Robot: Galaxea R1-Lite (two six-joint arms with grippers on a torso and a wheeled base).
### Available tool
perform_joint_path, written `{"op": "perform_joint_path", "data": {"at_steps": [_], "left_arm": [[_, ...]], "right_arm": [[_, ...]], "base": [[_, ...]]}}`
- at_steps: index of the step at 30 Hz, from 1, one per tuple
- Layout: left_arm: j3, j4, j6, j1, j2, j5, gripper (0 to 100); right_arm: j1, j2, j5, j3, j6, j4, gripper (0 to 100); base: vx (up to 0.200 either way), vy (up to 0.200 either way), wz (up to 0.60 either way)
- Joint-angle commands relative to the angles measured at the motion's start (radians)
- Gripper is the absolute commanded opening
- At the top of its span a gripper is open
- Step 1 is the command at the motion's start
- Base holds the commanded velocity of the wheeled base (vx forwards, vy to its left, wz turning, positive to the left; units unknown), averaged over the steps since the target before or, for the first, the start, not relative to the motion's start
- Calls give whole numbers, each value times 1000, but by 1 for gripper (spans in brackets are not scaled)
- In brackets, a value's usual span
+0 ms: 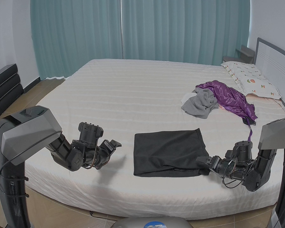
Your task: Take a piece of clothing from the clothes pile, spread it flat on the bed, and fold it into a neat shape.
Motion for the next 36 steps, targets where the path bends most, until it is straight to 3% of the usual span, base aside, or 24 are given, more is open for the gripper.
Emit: {"op": "perform_joint_path", "data": {"at_steps": [1, 2, 3, 14, 20, 27, 28, 36], "left_arm": [[12, 0, 0, -31, -3, 0, 100], [12, 1, 0, -39, -3, 0, 100], [12, 1, 0, -46, -3, 2, 100], [18, 6, 46, -144, 4, 8, 100], [1, 37, 129, -220, 14, 11, 100], [-54, 115, 144, -221, 19, 10, 100], [-60, 119, 150, -220, 21, 10, 0], [-78, 149, 198, -220, 30, 7, 0]], "right_arm": [[-10, 20, 0, -13, 0, -1, 100], [-15, 23, 0, -16, 0, 1, 100], [-16, 26, 1, -18, 0, 1, 0], [-22, 26, -17, -7, 7, -1, 0], [-51, -6, -25, 13, 7, -3, 0], [-51, 0, -23, 10, 8, -4, 0], [-51, 0, -23, 11, 8, -4, 0], [-51, 4, -22, 11, 8, -10, 0]], "base": [[0, 0, 0], [0, 0, 0], [0, 0, 0], [0, 0, 0], [0, 0, 0], [0, 0, 0], [0, 0, 0], [0, 0, 0]]}}
